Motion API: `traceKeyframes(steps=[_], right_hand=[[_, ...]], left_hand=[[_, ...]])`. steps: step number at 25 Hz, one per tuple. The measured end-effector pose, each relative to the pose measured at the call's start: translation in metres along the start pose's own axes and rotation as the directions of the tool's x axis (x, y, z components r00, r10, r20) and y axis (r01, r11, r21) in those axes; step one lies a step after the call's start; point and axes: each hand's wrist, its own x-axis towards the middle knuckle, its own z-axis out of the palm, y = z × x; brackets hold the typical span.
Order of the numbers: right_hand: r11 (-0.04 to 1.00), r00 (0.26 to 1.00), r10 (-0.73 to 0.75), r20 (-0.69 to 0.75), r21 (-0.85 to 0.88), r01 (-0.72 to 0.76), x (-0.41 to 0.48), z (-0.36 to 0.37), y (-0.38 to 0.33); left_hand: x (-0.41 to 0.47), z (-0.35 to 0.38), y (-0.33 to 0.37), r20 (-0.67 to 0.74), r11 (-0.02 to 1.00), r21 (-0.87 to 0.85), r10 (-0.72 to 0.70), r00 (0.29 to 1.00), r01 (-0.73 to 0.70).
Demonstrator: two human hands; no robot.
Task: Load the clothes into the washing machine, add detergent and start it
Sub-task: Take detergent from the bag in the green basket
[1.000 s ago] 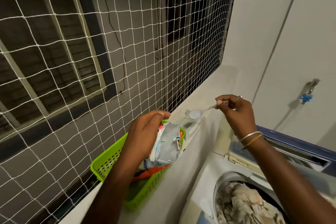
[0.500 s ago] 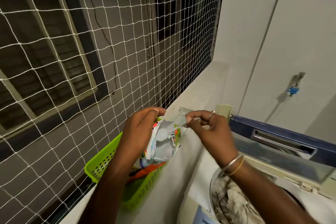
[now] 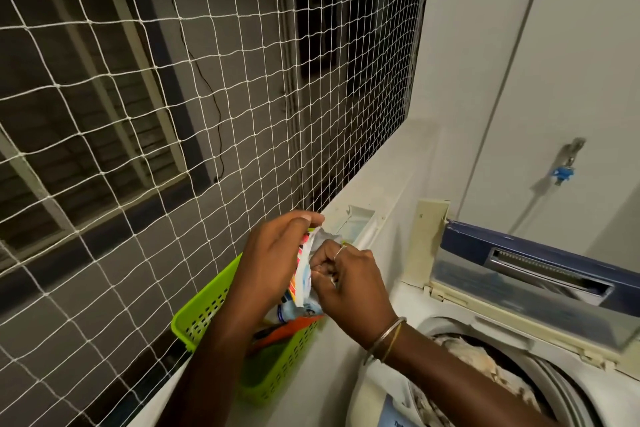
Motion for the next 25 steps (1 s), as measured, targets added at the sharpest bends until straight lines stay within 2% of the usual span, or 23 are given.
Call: traceKeyframes(steps=[3, 7, 13, 16, 21, 25], right_hand=[[1.0, 1.0, -0.005, 0.006, 0.009, 0.004, 0.001, -0.005, -0.002], [0.984, 0.999, -0.03, -0.04, -0.174, 0.023, 0.005, -0.009, 0.005], [0.998, 1.0, -0.003, 0.009, -0.065, 0.003, 0.0, -0.004, 0.0], [0.99, 1.0, 0.027, 0.006, -0.141, -0.025, 0.003, -0.005, 0.004], [0.959, 0.993, 0.006, 0.118, -0.282, 0.028, 0.004, -0.012, 0.008], [0.955, 0.975, -0.098, 0.201, -0.256, 0.149, 0.008, -0.021, 0.005]], left_hand=[[0.0, 0.001, 0.0, 0.004, 1.0, -0.007, 0.007, 1.0, -0.007], [0.001, 0.002, 0.001, 0.021, 1.0, -0.017, 0.006, 1.0, -0.006], [0.004, 0.003, -0.002, 0.05, 0.999, -0.041, 0.019, 0.999, -0.017], [0.005, 0.005, -0.001, 0.056, 0.999, -0.03, 0.024, 0.998, -0.022], [0.007, 0.009, -0.002, 0.049, 1.0, -0.011, 0.024, 0.999, -0.023], [0.004, 0.015, 0.002, 0.009, 0.999, 0.022, 0.04, 0.999, -0.04]])
